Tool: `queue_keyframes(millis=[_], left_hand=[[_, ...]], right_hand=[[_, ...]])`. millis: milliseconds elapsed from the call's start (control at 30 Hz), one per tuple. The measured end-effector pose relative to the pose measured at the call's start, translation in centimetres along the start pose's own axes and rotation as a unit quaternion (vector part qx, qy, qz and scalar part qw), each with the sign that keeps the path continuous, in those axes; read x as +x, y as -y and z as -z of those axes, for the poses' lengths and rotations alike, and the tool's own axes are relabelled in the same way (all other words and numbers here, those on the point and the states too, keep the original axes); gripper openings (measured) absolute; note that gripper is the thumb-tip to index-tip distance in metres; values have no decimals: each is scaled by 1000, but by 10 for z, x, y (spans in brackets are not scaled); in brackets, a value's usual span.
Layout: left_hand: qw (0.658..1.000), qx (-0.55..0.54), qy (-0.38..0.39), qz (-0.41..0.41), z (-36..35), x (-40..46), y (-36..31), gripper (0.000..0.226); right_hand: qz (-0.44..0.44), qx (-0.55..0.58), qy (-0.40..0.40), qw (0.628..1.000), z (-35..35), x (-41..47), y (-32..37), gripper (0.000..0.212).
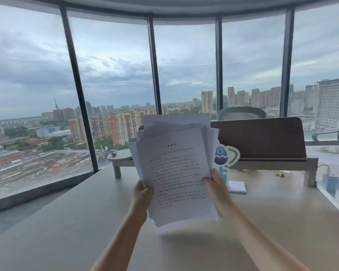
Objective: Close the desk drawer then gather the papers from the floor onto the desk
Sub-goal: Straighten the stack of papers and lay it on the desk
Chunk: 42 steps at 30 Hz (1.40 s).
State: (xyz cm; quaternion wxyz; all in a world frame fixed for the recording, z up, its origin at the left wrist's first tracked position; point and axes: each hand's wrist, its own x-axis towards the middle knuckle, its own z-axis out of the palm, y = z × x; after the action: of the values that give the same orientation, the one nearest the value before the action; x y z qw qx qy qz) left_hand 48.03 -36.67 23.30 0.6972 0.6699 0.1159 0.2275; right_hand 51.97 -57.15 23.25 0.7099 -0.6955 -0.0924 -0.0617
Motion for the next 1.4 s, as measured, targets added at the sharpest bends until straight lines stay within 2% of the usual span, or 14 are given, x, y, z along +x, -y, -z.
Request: queue_keyframes(millis=[400,633,900,1000,1167,1400], left_hand=[[995,-4,103,-5,-57,-22,16,40],[990,-1,142,-9,-61,-23,19,34],[982,-32,171,-77,-67,-25,17,38],[983,-34,160,-87,-66,-23,19,38],[980,-41,166,-106,-61,-25,17,33],[975,-18,186,-116,-55,-30,13,38]], right_hand=[[-1,-22,-92,996,69,-29,-8,34],[1,-15,-106,994,84,-37,-12,23],[67,-70,-78,992,89,-28,9,25],[91,-82,-53,991,87,-28,19,30],[140,-96,-61,984,87,-28,36,35],[230,-105,-85,964,87,-29,64,74]])
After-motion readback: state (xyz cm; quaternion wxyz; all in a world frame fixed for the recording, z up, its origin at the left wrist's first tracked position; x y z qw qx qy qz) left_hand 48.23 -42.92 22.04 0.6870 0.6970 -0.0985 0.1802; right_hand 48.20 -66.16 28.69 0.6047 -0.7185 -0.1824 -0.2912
